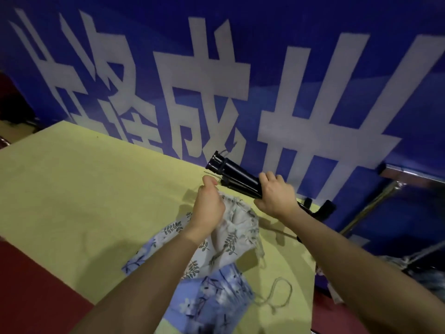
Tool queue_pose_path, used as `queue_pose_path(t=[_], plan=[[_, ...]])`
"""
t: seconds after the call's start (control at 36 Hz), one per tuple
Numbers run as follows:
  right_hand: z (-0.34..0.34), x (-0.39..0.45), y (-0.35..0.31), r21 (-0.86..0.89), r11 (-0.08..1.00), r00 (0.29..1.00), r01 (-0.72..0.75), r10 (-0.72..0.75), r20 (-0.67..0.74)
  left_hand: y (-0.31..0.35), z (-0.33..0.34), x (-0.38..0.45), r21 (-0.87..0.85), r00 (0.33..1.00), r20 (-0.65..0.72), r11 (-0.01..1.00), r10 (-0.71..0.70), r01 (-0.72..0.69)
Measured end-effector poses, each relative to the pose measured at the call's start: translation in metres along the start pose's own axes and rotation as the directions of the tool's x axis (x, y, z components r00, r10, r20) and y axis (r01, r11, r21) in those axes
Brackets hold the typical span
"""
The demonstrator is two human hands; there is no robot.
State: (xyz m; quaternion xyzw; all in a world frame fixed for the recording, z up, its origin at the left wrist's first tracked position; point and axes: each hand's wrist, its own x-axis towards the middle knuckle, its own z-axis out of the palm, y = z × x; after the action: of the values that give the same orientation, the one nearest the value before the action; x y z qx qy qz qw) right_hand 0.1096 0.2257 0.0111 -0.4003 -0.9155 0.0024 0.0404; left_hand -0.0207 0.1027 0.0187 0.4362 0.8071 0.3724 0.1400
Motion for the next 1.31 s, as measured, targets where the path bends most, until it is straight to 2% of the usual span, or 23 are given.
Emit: queue_pose_path(t=[0.08,0.17,0.28,0.36,0.44,0.53,0.67,0.81,0.94,1.08,1.19,1.31], plan=[[-0.012,-0.015,-0.003,0.067,0.997,0.999,-0.024,0.027,-0.036,0.003,-0.009,-0.003,-0.006,0.999,-0.03,1.0,-0.017,0.017],[-0.02,-0.03,-0.005,0.107,0.994,0.998,0.013,-0.006,-0.068,0.002,-0.018,-0.006,-0.002,0.999,-0.032,1.0,-0.028,0.028],[-0.028,-0.049,-0.008,0.243,0.968,0.99,0.062,-0.029,-0.137,-0.007,-0.025,-0.006,0.02,0.996,-0.071,0.998,-0.053,0.054],[-0.031,-0.062,-0.011,0.328,0.943,0.994,0.06,-0.026,-0.106,-0.012,-0.028,-0.006,-0.019,0.984,-0.134,0.993,-0.116,0.114],[-0.027,-0.074,-0.012,0.375,0.923,0.996,0.09,-0.076,-0.054,-0.01,-0.035,-0.005,-0.167,0.957,-0.15,0.961,-0.247,0.222],[-0.02,-0.084,-0.012,0.351,0.931,0.995,0.094,-0.099,-0.005,-0.012,-0.038,-0.002,-0.387,0.917,-0.078,0.86,-0.391,0.334],[-0.007,-0.088,-0.011,0.272,0.959,0.988,0.076,-0.109,0.107,-0.016,-0.042,0.002,-0.563,0.882,0.066,0.713,-0.467,0.419],[-0.001,-0.086,-0.008,0.199,0.977,0.982,0.081,-0.112,0.152,-0.02,-0.044,-0.001,-0.499,0.929,0.041,0.798,-0.368,0.338],[-0.005,-0.077,-0.019,0.025,0.983,0.97,0.18,-0.181,0.163,-0.018,-0.042,-0.006,-0.352,0.983,0.066,0.918,-0.173,0.185],[-0.01,-0.064,-0.035,-0.221,0.936,0.958,0.273,-0.245,0.146,-0.011,-0.034,-0.01,-0.244,0.992,0.083,0.963,-0.093,0.111],[-0.018,-0.054,-0.047,-0.365,0.864,0.937,0.347,-0.305,0.17,-0.003,-0.03,-0.014,-0.238,0.994,0.099,0.97,-0.034,0.057],[-0.023,-0.043,-0.056,-0.488,0.794,0.931,0.362,-0.329,0.156,0.001,-0.027,-0.017,-0.07,0.972,0.228,0.997,0.059,-0.044]])
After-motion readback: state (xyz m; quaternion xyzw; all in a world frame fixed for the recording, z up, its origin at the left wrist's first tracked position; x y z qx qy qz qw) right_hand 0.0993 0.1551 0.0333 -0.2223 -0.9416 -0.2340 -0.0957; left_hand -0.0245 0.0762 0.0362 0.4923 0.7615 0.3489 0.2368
